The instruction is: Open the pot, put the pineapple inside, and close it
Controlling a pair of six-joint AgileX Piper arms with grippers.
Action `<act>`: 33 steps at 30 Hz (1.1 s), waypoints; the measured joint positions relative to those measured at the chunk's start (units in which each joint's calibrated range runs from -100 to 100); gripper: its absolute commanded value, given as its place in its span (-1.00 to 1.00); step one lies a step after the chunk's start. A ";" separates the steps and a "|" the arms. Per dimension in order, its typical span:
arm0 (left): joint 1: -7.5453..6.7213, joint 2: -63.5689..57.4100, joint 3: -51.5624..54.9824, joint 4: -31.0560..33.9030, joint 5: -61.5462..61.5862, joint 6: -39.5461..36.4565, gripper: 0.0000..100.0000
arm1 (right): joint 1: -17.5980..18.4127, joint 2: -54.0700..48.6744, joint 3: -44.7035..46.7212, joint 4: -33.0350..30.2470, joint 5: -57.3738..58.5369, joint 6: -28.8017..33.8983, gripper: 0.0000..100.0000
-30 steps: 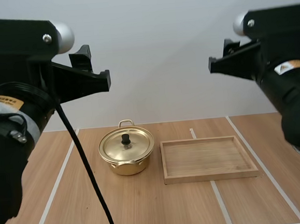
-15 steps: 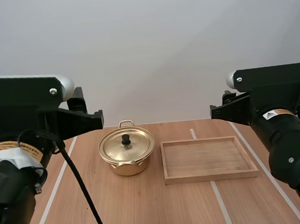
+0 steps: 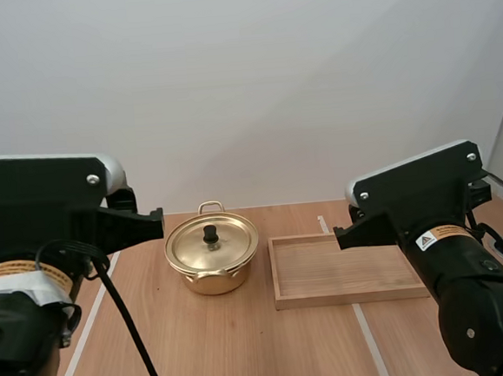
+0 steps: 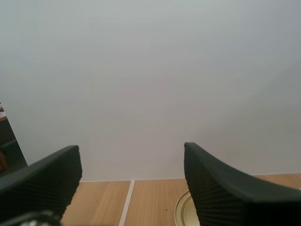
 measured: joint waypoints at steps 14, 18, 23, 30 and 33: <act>-0.36 -1.57 11.32 2.20 11.17 -6.17 1.00 | -3.79 -1.48 0.29 9.95 19.17 0.09 1.00; -0.36 -1.57 12.97 2.20 10.53 -6.87 1.00 | -4.04 -2.29 0.29 10.28 23.88 0.09 1.00; -0.36 -1.57 13.62 2.20 9.84 -6.87 1.00 | -4.03 -2.29 0.29 10.28 30.14 0.09 1.00; -0.36 -1.57 13.62 2.20 8.45 -6.87 1.00 | -4.03 -2.29 0.29 10.28 31.46 0.09 1.00; -0.36 -1.57 13.62 2.08 8.45 -6.87 1.00 | -4.03 -2.29 0.29 9.31 31.46 0.09 1.00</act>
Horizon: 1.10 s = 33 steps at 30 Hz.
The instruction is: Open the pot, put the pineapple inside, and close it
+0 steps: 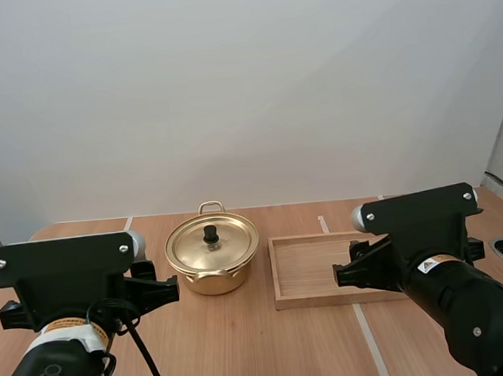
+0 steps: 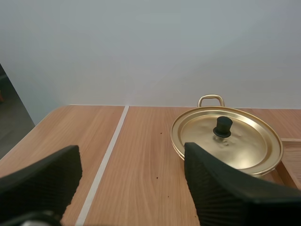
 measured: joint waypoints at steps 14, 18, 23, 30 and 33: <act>0.00 0.00 0.00 -0.21 0.00 0.00 -1.00 | 0.00 0.00 0.00 -8.07 -5.26 0.00 1.00; 0.00 0.00 0.14 0.25 -0.53 0.00 -1.00 | 0.00 0.00 0.00 -6.93 -5.26 0.00 1.00; 0.00 0.00 0.53 -0.60 -1.67 0.00 -1.00 | 0.00 0.00 0.00 -6.03 -4.77 0.00 0.59; 0.00 0.00 4.58 -1.86 -5.92 2.51 -1.00 | 0.00 0.00 0.00 -0.24 0.86 0.10 -1.00; 0.00 0.00 7.98 -1.94 -9.10 2.98 -1.00 | 0.00 0.00 0.00 2.52 7.63 0.10 -1.00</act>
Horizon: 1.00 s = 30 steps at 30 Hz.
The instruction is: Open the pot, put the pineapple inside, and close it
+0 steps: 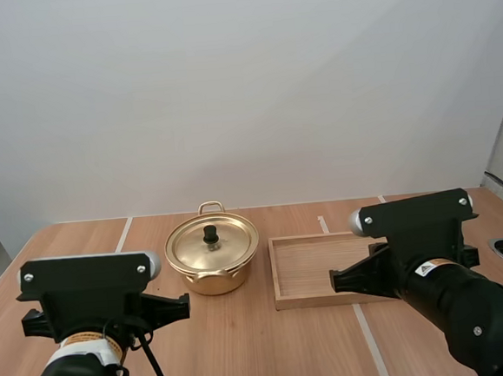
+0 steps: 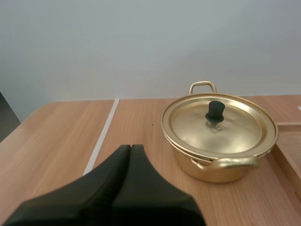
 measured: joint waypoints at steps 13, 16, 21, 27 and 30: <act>0.00 0.00 3.81 0.00 -10.64 0.00 -1.00 | 2.93 0.00 0.00 1.17 5.01 0.00 -1.00; 0.00 0.00 3.81 -1.90 -10.80 0.00 -1.00 | 3.59 0.00 0.00 1.30 5.01 0.00 -1.00; 0.00 0.00 3.81 -12.38 -10.80 1.15 -1.00 | 3.74 0.00 0.00 0.86 5.01 1.06 -1.00; 0.00 0.00 3.81 -23.10 -10.80 19.00 -1.00 | 3.74 -5.79 0.00 -4.09 3.01 7.12 -1.00; 0.00 0.00 3.81 -26.63 -10.80 26.63 -1.00 | 3.74 -13.75 0.00 -6.61 2.44 9.30 -1.00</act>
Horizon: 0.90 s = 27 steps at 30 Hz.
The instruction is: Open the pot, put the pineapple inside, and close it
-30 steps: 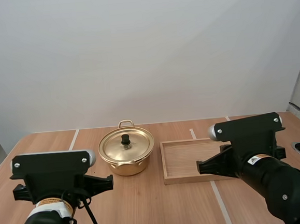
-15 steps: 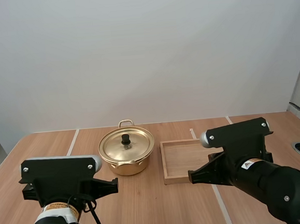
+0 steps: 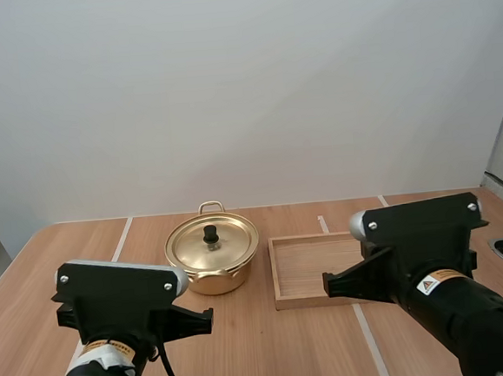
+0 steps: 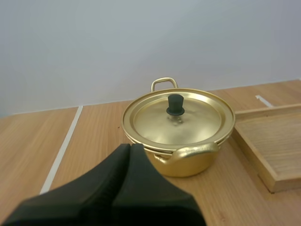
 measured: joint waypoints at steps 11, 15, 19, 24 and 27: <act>0.00 0.00 0.08 -1.96 2.44 3.21 -1.00 | 0.00 -5.21 0.00 -1.95 4.00 3.23 -1.00; 0.00 0.00 0.08 -2.04 2.43 3.21 -1.00 | 0.00 -5.21 0.00 -7.79 4.99 10.07 -1.00; 0.00 0.00 0.08 -2.04 2.43 3.21 -1.00 | 0.00 -5.21 0.00 -13.30 5.33 15.56 -1.00; 0.00 0.00 0.08 -2.04 2.43 3.31 -1.00 | 0.00 -5.21 0.59 -14.78 5.81 16.90 -1.00; 0.00 0.00 0.08 -2.04 2.43 3.31 -1.00 | 0.00 -5.21 0.77 -15.06 5.34 17.01 -1.00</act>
